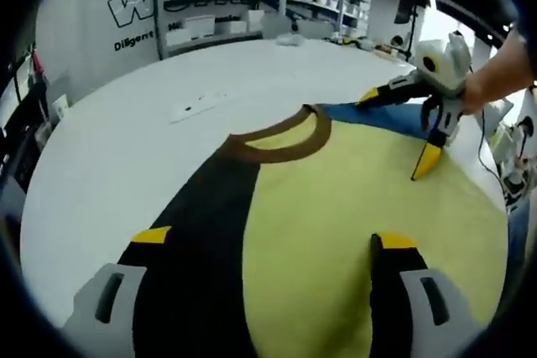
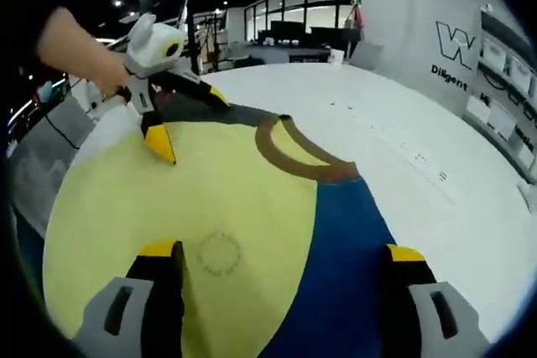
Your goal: Fold the garment on the visible template until the final outline fits inside the template.
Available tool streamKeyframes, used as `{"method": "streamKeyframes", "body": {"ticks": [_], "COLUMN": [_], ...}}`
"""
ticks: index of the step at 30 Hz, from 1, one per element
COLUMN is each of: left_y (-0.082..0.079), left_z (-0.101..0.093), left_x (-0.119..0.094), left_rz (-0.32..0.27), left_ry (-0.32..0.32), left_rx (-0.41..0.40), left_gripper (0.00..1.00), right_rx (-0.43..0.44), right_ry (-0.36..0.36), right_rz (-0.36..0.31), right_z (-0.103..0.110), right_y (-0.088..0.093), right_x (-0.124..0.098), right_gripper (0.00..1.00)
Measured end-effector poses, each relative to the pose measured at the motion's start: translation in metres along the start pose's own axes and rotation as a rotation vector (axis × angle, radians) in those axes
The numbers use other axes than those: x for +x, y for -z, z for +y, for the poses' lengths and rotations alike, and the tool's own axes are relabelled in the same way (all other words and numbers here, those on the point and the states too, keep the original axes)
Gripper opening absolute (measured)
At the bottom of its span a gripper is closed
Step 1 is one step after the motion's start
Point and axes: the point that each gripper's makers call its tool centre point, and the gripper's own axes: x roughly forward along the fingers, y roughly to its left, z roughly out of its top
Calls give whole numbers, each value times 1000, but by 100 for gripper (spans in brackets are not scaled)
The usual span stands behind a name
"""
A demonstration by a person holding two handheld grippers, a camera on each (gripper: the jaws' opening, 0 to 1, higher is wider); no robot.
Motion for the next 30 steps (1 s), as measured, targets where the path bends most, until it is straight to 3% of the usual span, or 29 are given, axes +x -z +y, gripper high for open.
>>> {"method": "streamKeyframes", "body": {"ticks": [9,11,13,14,17,21,25,30], "left_y": [-1,-3,-6,-11,-11,0,13,35], "left_z": [2,2,1,6,13,24,30,27], "left_x": [0,0,-5,-9,-21,-34,-41,-38], "left_rz": [-51,-42,-22,-51,-65,-60,-37,38], "left_ry": [-13,-7,8,-2,-19,-41,-53,-50], "left_rx": [-10,-8,-87,-92,-64,-65,-83,-65], "left_gripper": [99,99,99,99,99,99,98,99], "right_rx": [2,-2,12,29,45,47,62,73], "right_ry": [-2,-13,-9,-2,31,64,71,69], "right_rz": [-29,-8,26,17,28,28,33,28], "right_z": [-1,-1,-6,-9,-20,-24,-20,-9], "right_y": [1,1,8,11,32,47,55,60], "right_x": [1,0,-7,-14,-38,-61,-67,-62], "right_gripper": [100,100,100,100,100,95,92,100]}}
